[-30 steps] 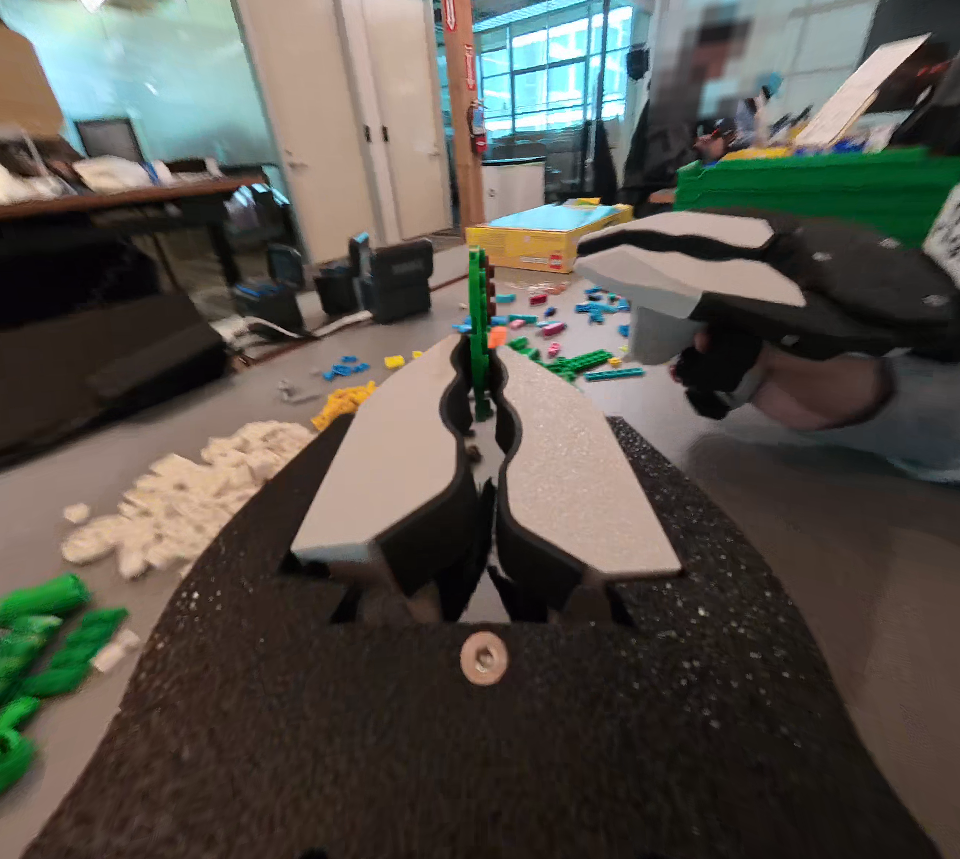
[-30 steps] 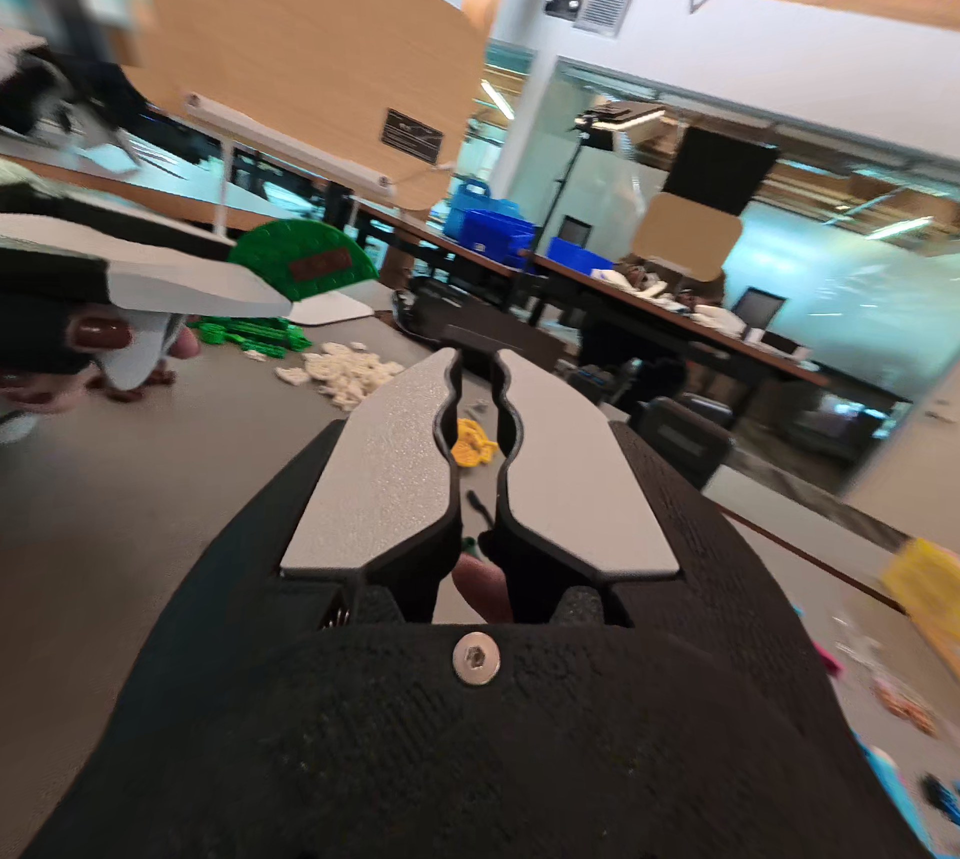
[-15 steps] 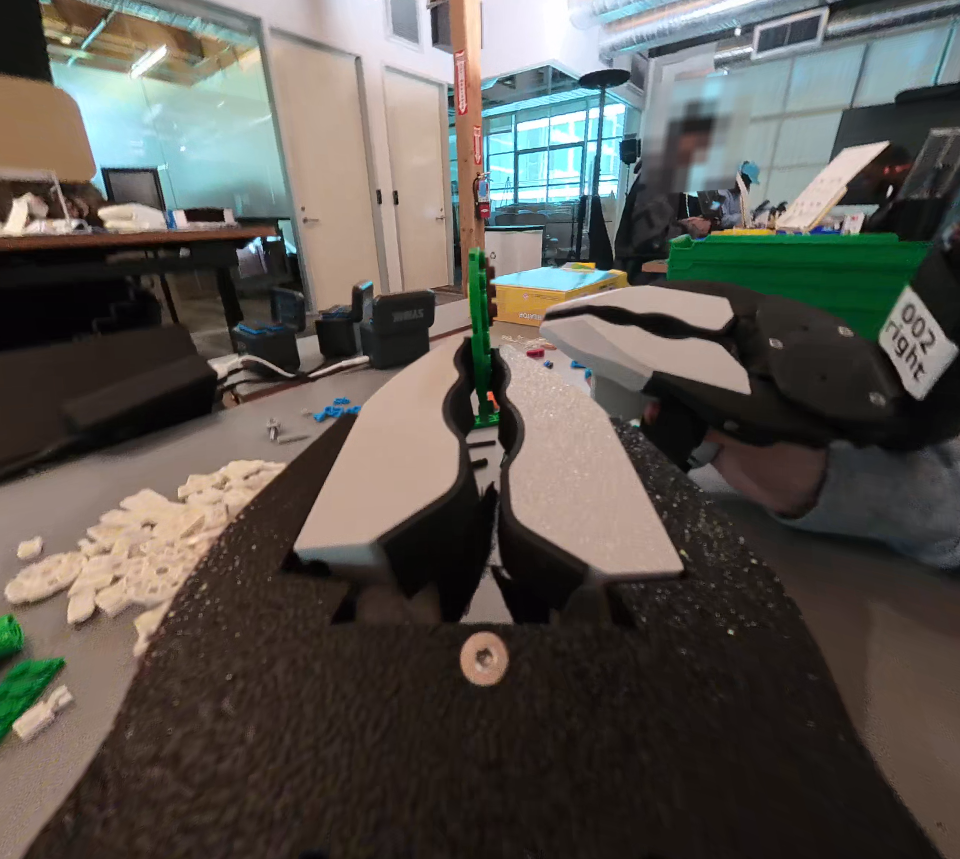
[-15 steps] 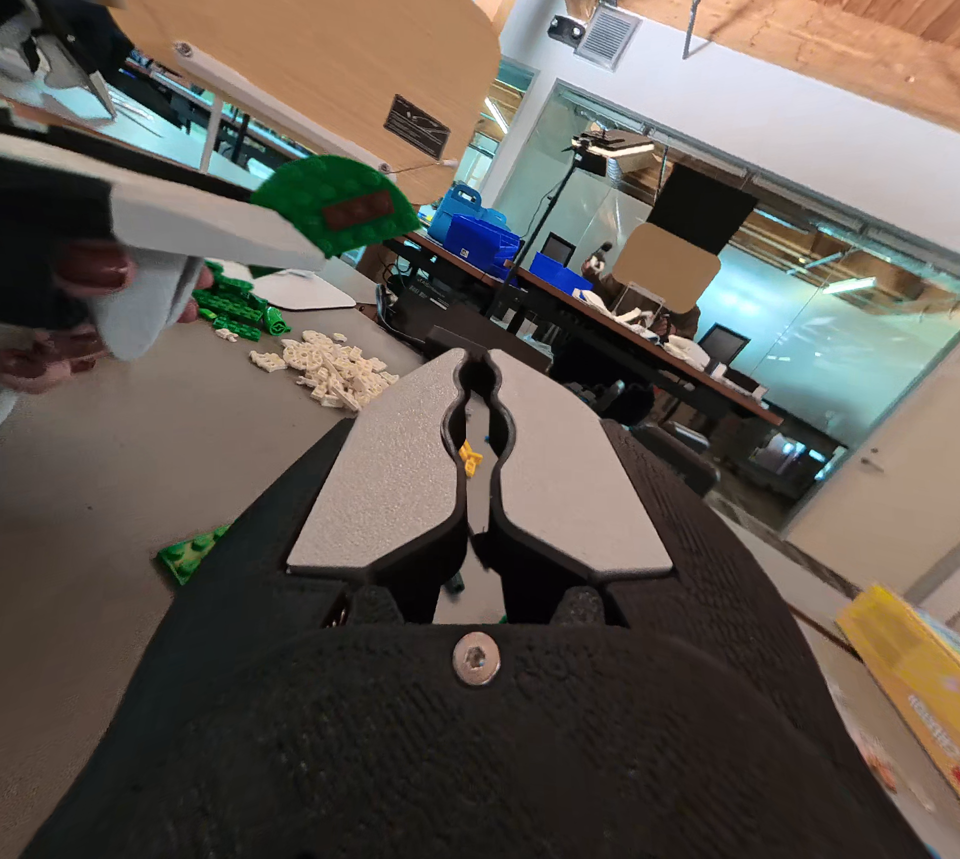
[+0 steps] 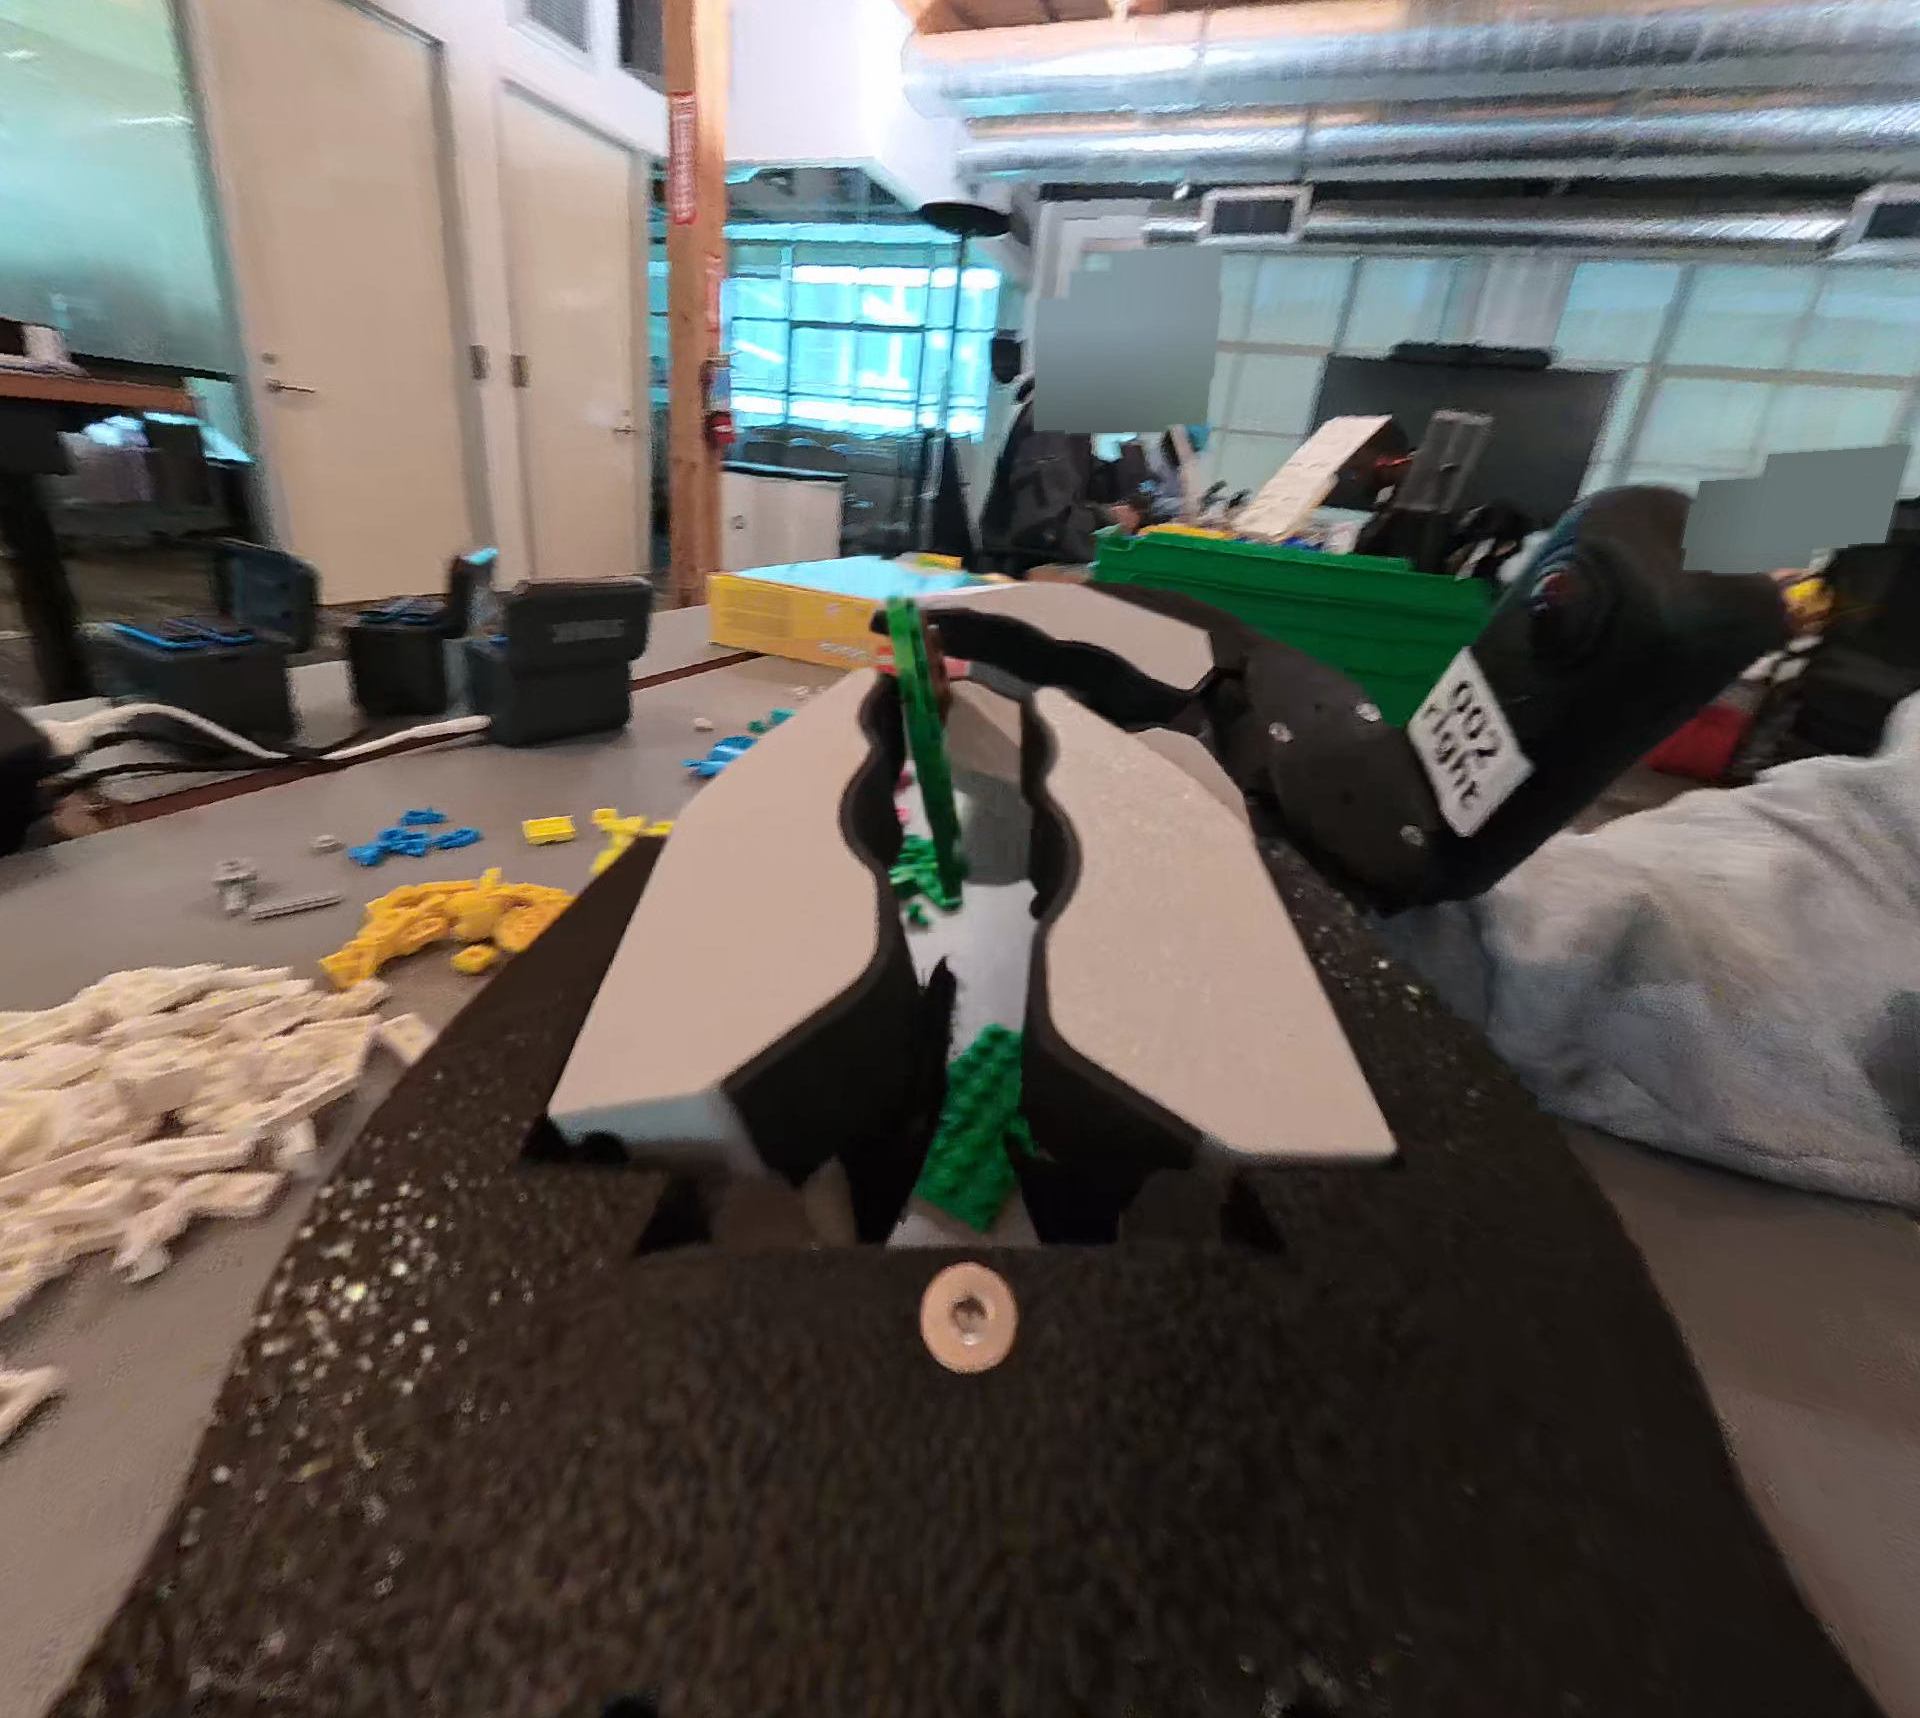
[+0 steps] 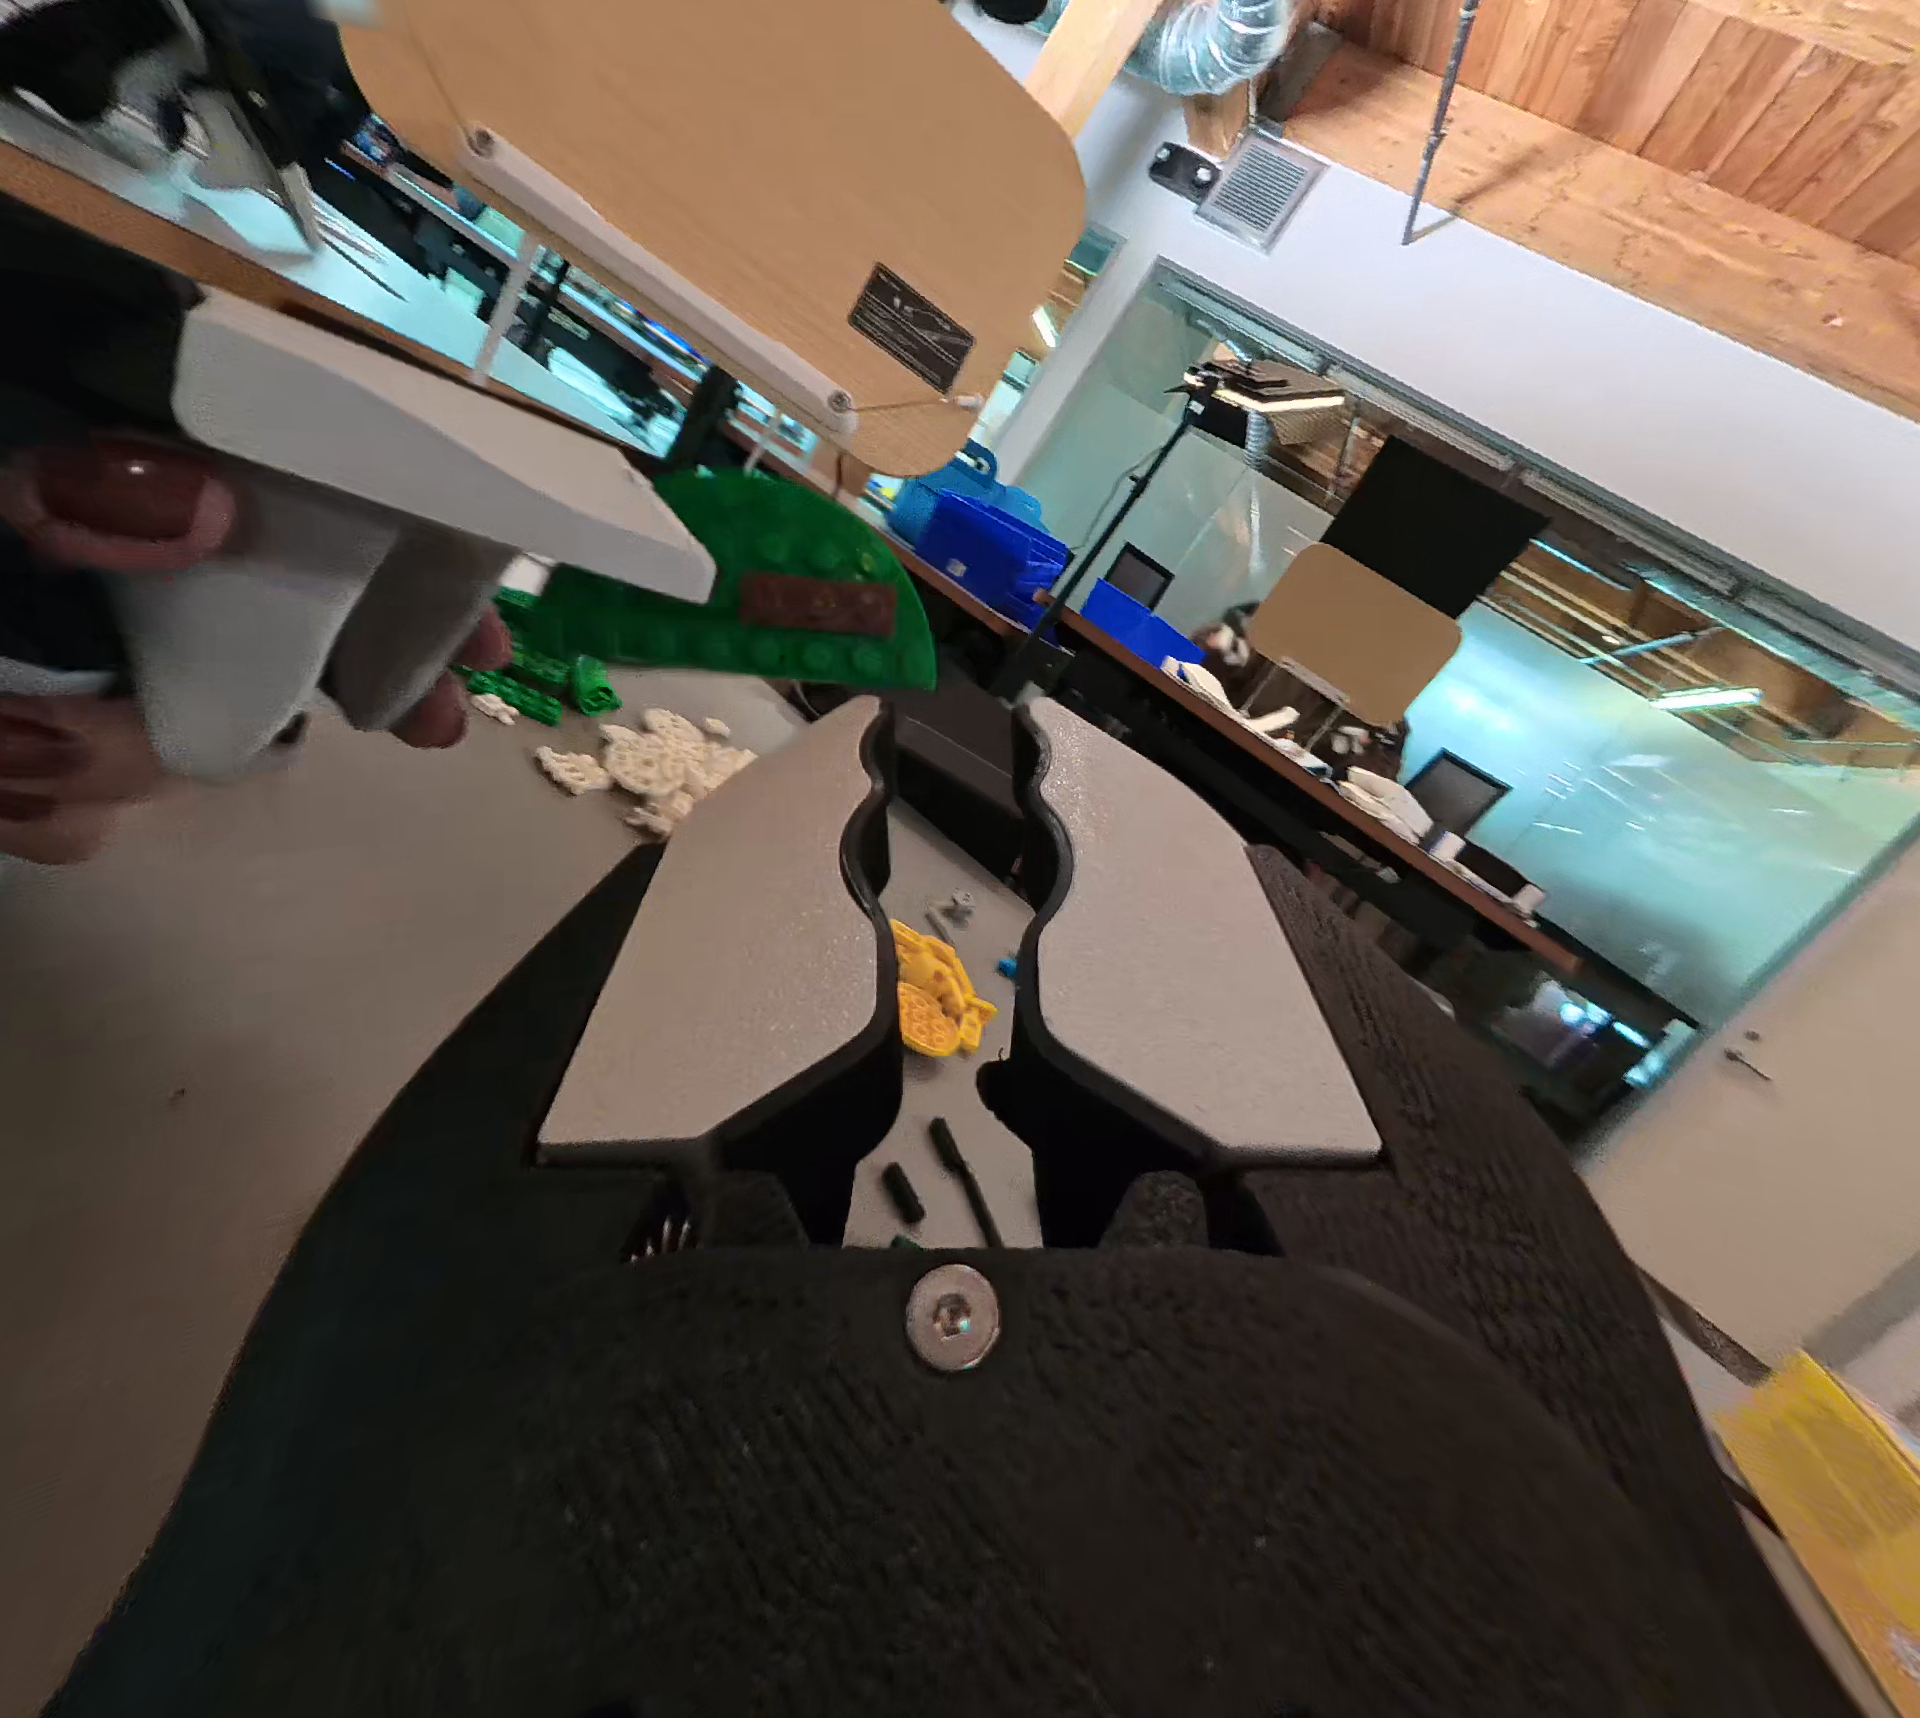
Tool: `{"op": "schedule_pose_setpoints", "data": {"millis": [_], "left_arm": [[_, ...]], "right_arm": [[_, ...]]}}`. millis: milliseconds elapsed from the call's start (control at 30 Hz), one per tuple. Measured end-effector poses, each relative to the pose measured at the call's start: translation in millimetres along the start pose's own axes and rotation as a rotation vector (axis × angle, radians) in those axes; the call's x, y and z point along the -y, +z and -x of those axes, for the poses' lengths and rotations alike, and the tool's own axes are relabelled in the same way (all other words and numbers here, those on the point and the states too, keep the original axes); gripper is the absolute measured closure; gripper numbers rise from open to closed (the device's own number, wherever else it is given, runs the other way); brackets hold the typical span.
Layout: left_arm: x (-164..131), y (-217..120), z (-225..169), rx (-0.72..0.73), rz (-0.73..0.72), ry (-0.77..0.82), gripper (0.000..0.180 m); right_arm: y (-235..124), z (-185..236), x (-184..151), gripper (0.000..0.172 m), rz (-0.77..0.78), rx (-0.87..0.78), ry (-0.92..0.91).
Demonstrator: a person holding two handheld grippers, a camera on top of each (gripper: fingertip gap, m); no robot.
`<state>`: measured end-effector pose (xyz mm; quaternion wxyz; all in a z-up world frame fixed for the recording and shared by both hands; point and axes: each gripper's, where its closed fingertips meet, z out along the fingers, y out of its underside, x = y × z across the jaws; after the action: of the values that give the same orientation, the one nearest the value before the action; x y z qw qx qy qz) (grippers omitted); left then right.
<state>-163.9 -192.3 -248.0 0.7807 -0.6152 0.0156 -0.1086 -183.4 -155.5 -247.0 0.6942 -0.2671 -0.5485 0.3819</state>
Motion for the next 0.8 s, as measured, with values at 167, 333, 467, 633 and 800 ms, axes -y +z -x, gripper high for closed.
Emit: {"op": "schedule_pose_setpoints", "data": {"millis": [167,333,467,633,800], "left_arm": [[1.2,-1.4,6.8,-0.048,-0.016,-0.174,0.18],[1.8,-5.8,27.5,0.077,-0.033,-0.21,0.18],[10.2,-14.1,35.6,0.169,-0.076,-0.094,0.18],[14.7,-19.2,40.4,0.245,-0.082,0.028,0.18],[21.4,-23.6,39.5,0.305,-0.083,0.202,0.18]], "right_arm": [[-3.0,10.4,4.6,0.153,-0.009,0.045,-0.022],[-1.9,13.4,-1.8,0.156,0.034,0.037,-0.123],[-2.6,14.7,-4.1,0.157,0.042,0.057,-0.126],[-5.2,28.5,-6.0,0.159,0.043,0.169,-0.159],[-48.7,103.0,20.1,0.156,-0.028,0.772,0.022]]}}
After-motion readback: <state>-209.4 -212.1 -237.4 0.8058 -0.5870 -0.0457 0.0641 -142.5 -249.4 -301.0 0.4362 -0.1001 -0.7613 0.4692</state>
